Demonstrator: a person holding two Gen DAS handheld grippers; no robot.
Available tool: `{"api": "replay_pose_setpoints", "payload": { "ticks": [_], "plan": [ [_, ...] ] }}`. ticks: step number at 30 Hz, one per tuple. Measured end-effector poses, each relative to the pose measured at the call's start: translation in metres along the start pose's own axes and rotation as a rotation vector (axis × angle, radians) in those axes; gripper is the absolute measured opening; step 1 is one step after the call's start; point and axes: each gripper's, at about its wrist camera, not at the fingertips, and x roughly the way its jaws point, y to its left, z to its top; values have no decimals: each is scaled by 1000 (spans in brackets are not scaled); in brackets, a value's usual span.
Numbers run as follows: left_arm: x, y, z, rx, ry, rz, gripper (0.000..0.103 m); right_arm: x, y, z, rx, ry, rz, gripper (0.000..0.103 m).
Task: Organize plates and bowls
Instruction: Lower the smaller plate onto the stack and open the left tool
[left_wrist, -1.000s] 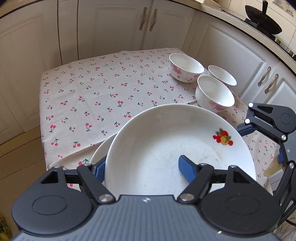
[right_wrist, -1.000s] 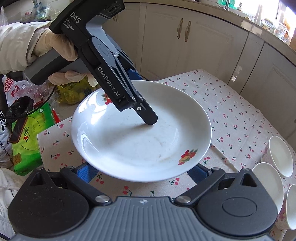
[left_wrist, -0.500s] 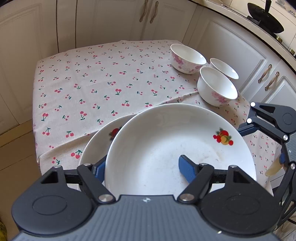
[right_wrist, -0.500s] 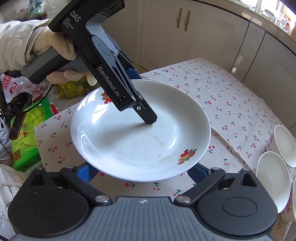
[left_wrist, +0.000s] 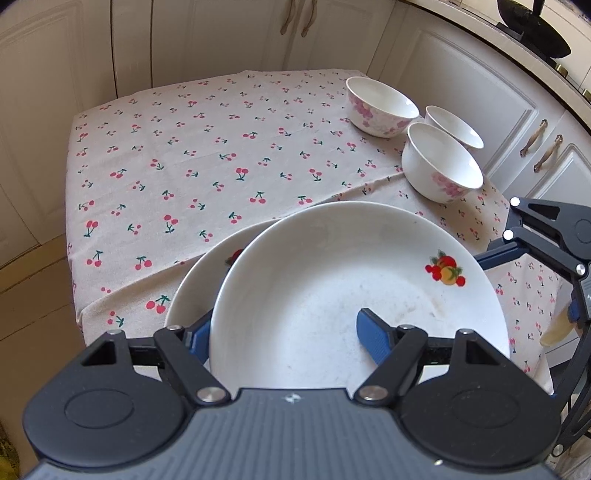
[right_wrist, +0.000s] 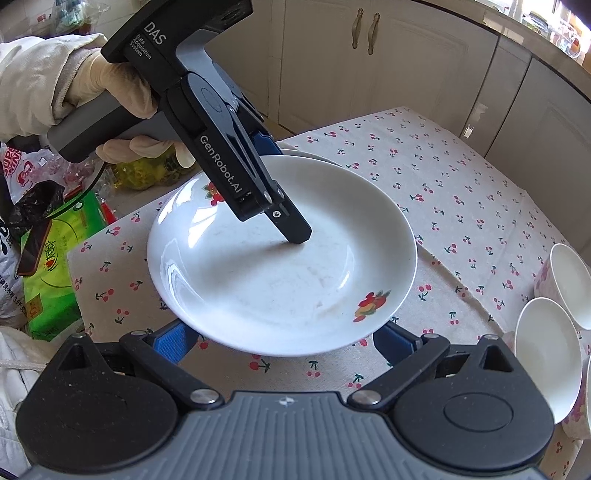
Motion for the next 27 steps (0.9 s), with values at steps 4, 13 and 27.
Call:
{"api": "replay_pose_setpoints", "payload": {
  "ticks": [4,13,27],
  "plan": [
    [0,0,2,9,12,3,77,0,-1,0,2,-2,3,103],
    [0,-4,3,53,42,29,77,-1,-1,0,-2,-10,2,103],
    [-11,-3,3,62,13,38,77,-3,1,1,-7,-14,-4,103]
  ]
}}
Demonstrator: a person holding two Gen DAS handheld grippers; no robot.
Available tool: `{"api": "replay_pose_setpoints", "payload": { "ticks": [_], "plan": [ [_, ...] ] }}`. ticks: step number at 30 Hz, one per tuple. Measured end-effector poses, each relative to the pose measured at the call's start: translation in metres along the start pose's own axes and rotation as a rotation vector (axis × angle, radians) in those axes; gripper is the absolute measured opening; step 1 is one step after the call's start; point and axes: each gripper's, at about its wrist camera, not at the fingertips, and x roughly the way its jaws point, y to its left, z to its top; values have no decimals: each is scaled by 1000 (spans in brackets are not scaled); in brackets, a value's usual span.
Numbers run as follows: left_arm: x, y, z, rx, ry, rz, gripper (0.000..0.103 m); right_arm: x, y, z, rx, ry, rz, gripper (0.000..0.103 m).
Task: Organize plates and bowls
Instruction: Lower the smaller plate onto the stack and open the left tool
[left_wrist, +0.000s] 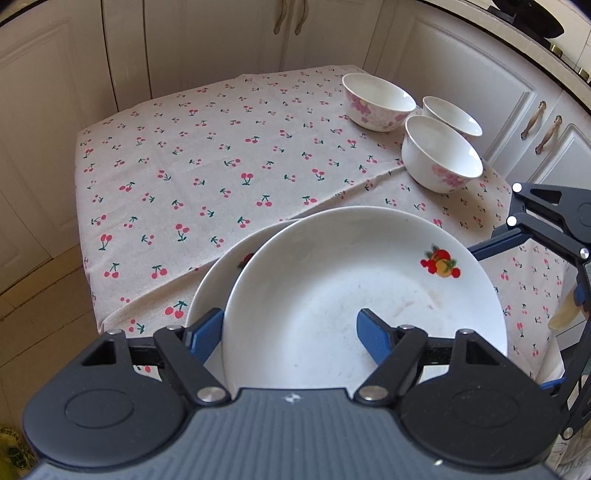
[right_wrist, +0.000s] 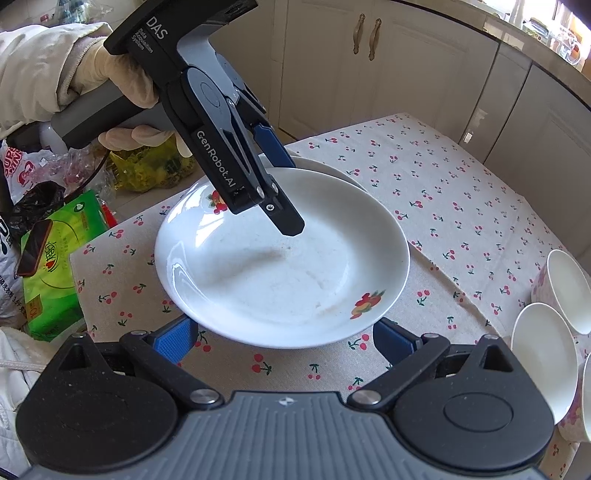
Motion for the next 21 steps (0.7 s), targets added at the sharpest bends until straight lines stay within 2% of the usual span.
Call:
{"api": "replay_pose_setpoints", "payload": {
  "ticks": [10,21],
  "plan": [
    [-4,0,-4,-18,-19,5,79,2,4,0,-7,3,-29,103],
    [-7,1,-6,-20,-33,43,81,18,11,10,-42,58,-90,103]
  ]
}}
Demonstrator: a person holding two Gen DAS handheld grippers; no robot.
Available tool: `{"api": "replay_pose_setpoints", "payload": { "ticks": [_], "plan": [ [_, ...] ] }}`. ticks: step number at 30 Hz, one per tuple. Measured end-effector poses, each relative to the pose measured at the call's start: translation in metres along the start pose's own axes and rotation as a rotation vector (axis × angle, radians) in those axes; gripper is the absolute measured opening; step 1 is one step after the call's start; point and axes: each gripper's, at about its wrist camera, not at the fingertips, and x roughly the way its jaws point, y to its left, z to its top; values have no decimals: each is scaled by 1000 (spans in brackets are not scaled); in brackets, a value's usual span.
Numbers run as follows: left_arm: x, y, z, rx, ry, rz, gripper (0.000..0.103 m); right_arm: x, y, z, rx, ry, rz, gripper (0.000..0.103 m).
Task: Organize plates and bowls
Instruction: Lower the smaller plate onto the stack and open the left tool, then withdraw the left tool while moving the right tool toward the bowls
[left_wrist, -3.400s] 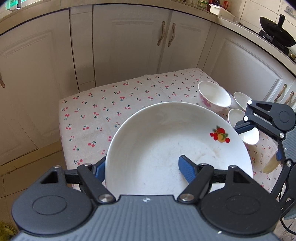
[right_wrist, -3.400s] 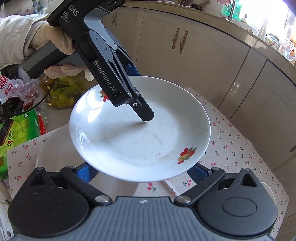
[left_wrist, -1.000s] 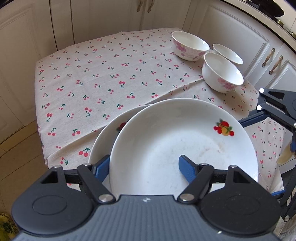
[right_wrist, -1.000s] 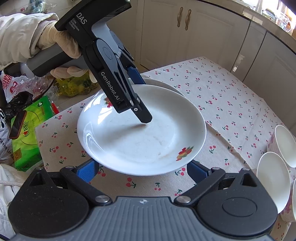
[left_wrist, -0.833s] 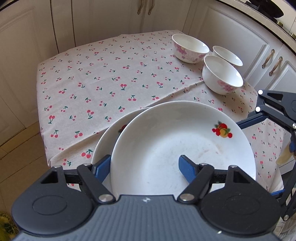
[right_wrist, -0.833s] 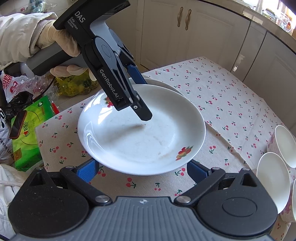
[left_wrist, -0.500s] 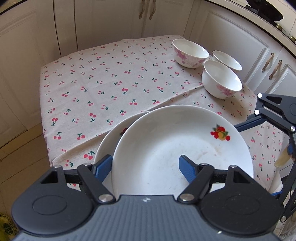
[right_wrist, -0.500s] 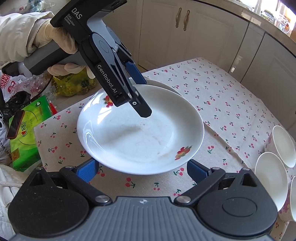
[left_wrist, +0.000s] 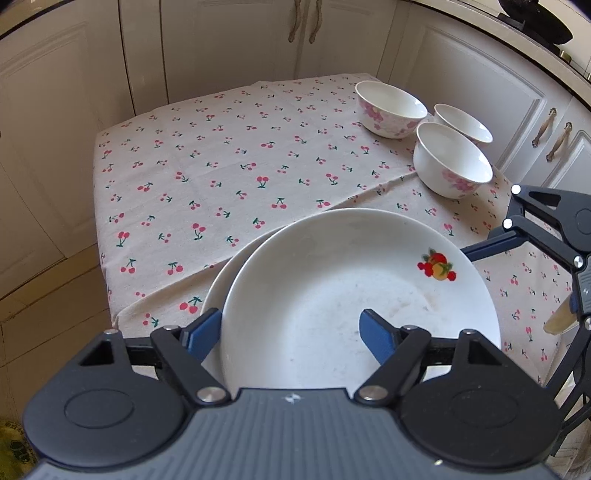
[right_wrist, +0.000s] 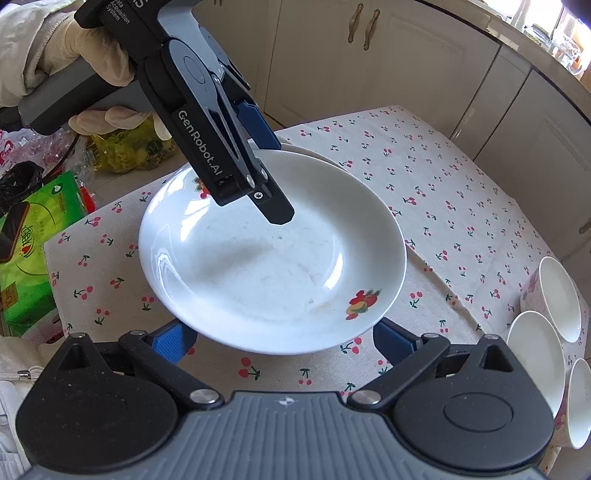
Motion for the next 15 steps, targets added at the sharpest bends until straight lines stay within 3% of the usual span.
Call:
{"api": "replay_pose_setpoints", "payload": {
  "ticks": [7,10,15],
  "plan": [
    [-12,4,-1,-27,-44,14,81,-7,-1,-3,-13,-5,-28,103],
    [-25,5,-6,-61,-91,-8,83,-19,-4,-13,33,-38,-39,103],
    [-42,-12,-18,-59,-178,36,88,-42,-3,-31,118,-125,-107,103]
  ]
}}
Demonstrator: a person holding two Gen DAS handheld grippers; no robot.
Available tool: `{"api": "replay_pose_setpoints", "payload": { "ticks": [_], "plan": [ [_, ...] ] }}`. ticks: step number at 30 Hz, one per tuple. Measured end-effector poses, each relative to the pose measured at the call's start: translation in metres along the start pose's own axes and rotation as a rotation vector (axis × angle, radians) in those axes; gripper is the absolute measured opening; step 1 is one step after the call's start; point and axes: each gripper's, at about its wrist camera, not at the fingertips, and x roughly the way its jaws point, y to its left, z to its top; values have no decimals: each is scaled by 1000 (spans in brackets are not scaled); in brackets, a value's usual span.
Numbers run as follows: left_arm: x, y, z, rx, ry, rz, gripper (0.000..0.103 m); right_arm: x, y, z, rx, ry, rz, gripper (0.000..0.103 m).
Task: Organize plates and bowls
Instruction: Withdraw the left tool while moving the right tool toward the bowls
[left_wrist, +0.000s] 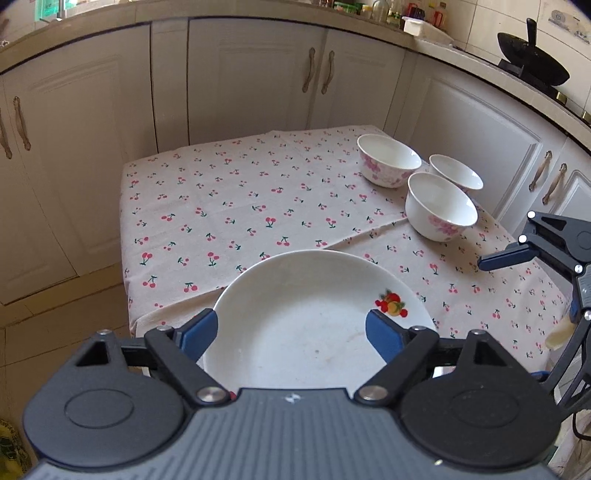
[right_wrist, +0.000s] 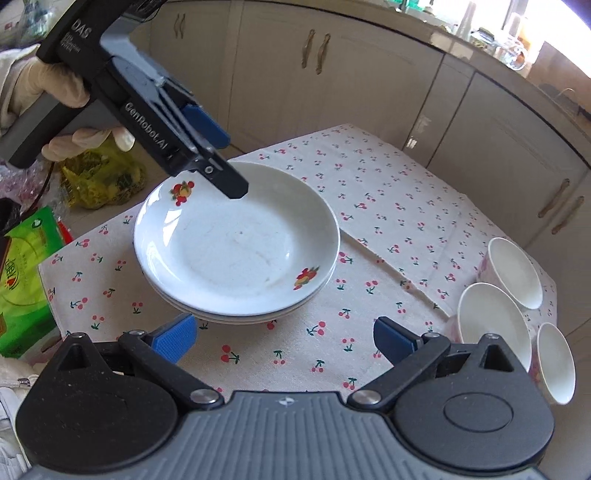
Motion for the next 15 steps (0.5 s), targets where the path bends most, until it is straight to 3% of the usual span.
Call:
{"api": "replay_pose_setpoints", "payload": {
  "ticks": [9,12,15],
  "plan": [
    [-26,-50,-36,-49,-138,24,93,-48,-8,-33,193,-201,-177,103],
    [-30,-64,-48,-97,-182,29,96,-55,-13,-46,262,-228,-258,103],
    [-31,-77,-57,-138,-203,48,96,-58,-21,-60,309,-225,-277,103]
  ]
}}
